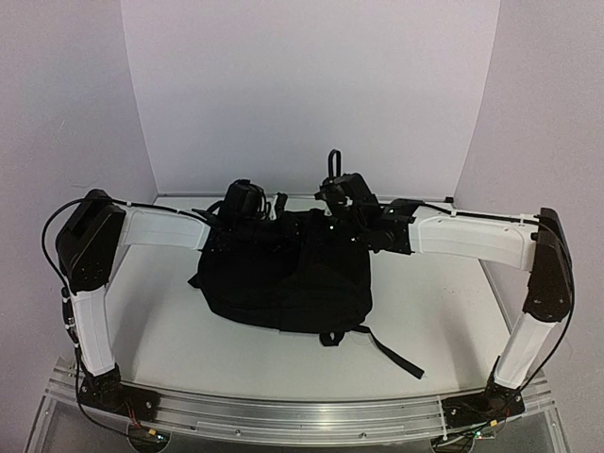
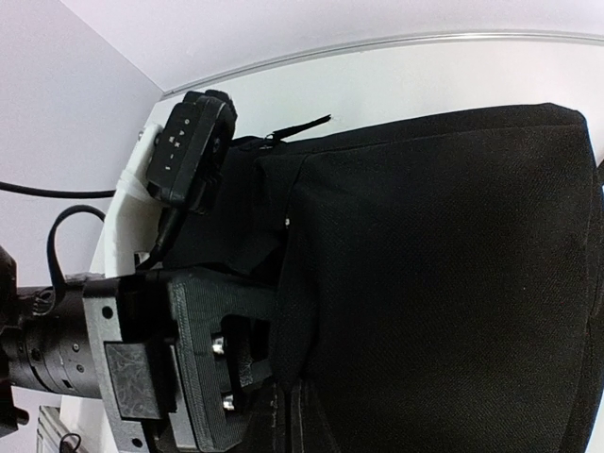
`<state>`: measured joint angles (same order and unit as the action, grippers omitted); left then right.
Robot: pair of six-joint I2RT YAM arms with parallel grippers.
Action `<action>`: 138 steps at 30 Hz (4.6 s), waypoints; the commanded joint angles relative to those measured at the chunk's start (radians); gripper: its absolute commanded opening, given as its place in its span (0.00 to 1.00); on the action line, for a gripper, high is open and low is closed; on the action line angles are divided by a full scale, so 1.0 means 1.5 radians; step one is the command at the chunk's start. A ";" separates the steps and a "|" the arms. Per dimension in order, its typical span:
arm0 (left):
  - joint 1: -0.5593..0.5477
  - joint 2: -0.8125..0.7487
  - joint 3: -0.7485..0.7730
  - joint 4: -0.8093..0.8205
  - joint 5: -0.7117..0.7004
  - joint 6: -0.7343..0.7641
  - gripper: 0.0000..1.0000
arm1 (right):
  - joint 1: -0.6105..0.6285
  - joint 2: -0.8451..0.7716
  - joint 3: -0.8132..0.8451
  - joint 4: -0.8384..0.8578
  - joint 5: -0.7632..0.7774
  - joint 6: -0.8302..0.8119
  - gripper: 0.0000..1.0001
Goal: Pack the student bag
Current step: Place the stationery in the student bag, then zip the student bag at the center of the board.
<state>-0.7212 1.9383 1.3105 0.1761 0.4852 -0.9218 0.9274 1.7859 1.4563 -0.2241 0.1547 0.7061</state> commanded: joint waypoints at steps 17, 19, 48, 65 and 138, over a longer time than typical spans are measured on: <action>0.044 -0.368 -0.100 -0.388 -0.237 0.138 0.89 | 0.017 0.024 0.028 0.039 -0.052 -0.018 0.00; 0.049 -0.384 -0.105 -0.390 -0.244 0.140 0.91 | 0.021 0.046 0.040 0.039 -0.065 -0.018 0.04; 0.081 -0.387 -0.109 -0.377 -0.207 0.130 0.99 | 0.027 0.178 0.309 -0.140 0.111 -0.156 0.51; 0.083 -0.408 -0.138 -0.373 -0.209 0.115 1.00 | 0.022 0.276 0.411 -0.190 0.174 -0.162 0.16; 0.088 0.075 0.255 -0.244 -0.016 0.129 0.08 | 0.007 0.142 0.199 -0.078 0.028 -0.086 0.00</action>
<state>-0.5846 2.0484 1.6251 -0.2446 0.4567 -0.7333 0.9349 2.0852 1.7771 -0.3516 0.2327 0.5600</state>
